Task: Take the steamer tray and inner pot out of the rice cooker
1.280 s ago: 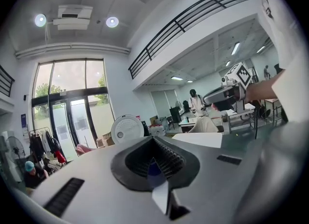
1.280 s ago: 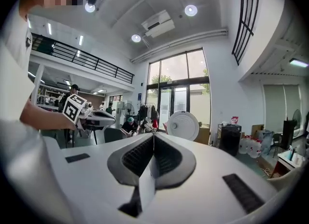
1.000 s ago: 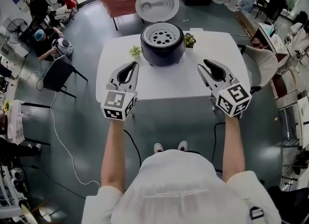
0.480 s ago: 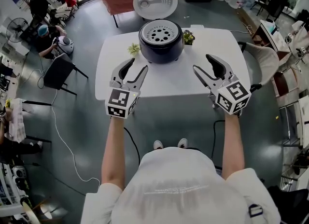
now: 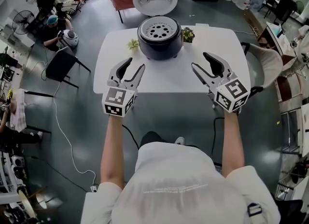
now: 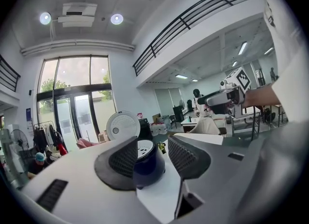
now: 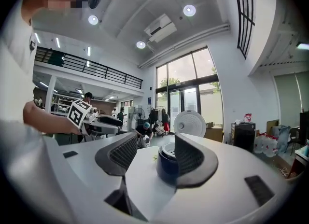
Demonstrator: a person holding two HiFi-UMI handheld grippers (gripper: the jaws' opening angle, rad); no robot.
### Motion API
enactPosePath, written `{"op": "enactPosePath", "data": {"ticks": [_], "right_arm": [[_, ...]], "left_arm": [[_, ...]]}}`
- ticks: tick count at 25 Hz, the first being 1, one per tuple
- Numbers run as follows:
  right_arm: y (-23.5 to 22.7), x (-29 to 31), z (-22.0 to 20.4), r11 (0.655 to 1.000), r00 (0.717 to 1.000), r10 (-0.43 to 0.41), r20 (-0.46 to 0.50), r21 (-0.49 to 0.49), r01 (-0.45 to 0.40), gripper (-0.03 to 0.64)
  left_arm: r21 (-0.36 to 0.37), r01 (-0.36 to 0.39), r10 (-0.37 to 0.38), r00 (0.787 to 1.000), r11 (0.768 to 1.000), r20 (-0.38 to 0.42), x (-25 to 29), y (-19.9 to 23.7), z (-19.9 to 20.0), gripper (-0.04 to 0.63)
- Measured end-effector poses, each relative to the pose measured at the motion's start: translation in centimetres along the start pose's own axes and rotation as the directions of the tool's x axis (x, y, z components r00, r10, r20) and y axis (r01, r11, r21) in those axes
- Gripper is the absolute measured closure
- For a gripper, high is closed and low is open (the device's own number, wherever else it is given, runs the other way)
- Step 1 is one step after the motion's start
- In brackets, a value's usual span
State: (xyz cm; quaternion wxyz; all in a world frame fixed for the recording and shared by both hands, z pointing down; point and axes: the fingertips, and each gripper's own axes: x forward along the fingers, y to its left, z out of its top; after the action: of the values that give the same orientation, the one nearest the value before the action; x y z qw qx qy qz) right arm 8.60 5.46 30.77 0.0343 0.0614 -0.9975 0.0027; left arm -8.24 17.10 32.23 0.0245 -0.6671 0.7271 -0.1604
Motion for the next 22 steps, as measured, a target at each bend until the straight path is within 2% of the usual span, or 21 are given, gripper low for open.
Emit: {"op": "enactPosePath", "data": {"ticks": [6,12,16,22], "right_arm": [[-1.1,0.3,-0.4,0.998,0.999,0.047,-0.010,0.043,-0.046,0.383],[-2.5,2.6,-0.6,0.994,0.997,0.073,-0.016,0.077,-0.071,0.360],[-4.4,5.8,-1.1,0.994,0.998,0.052,-0.024,0.097,-0.049,0.364],[-7.1,12.7,-1.1,0.995,0.998,0.015,-0.065,0.104,-0.008,0.359]], "left_arm": [[-0.022,-0.027,0.027,1.000,0.999,-0.016,0.8,-0.3,-0.2,0.385],[-0.066,-0.035,0.033,0.999,0.997,-0.020,2.7,1.4,-1.2,0.385],[-0.085,-0.030,0.028,0.999,0.996,-0.024,5.0,4.1,-2.5,0.387],[-0.104,-0.020,0.019,1.000,0.994,-0.012,9.1,10.9,-3.9,0.394]]}}
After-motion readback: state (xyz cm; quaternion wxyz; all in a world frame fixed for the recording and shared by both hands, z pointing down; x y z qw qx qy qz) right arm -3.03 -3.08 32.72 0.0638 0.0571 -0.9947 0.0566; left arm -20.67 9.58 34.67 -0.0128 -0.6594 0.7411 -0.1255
